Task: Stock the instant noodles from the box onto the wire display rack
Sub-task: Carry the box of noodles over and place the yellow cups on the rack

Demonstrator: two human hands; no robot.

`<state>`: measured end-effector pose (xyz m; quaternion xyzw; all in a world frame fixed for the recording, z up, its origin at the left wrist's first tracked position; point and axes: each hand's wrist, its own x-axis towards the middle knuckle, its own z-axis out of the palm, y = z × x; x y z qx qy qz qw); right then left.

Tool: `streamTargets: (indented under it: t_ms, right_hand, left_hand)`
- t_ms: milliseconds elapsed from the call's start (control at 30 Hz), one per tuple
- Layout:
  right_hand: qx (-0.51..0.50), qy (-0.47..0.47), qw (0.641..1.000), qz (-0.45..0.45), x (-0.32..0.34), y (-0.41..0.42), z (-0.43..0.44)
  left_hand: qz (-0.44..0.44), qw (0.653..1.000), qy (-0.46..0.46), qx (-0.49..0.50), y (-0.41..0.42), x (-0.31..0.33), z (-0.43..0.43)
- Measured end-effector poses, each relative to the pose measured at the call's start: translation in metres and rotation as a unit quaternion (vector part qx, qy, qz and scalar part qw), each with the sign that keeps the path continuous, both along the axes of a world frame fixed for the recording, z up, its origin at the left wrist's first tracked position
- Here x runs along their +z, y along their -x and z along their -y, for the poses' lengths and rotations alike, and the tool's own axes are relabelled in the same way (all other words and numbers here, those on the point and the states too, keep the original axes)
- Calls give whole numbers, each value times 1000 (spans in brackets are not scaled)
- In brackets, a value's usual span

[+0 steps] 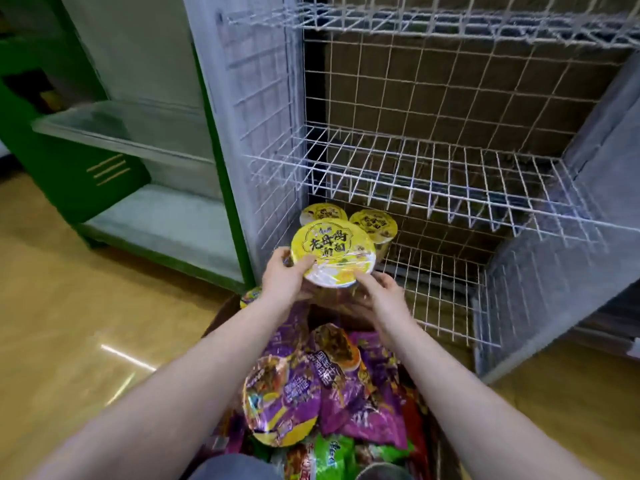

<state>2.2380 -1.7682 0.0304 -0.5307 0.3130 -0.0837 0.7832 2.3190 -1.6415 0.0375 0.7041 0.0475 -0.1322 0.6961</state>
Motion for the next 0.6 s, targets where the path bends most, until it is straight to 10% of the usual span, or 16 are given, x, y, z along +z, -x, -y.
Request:
streamTargets:
  t_ms: [600]
  right_hand:
    - [-97, -44, 994, -6, -56, -107, 20]
  left_hand:
    - [-105, 989, 89, -60, -85, -43, 53]
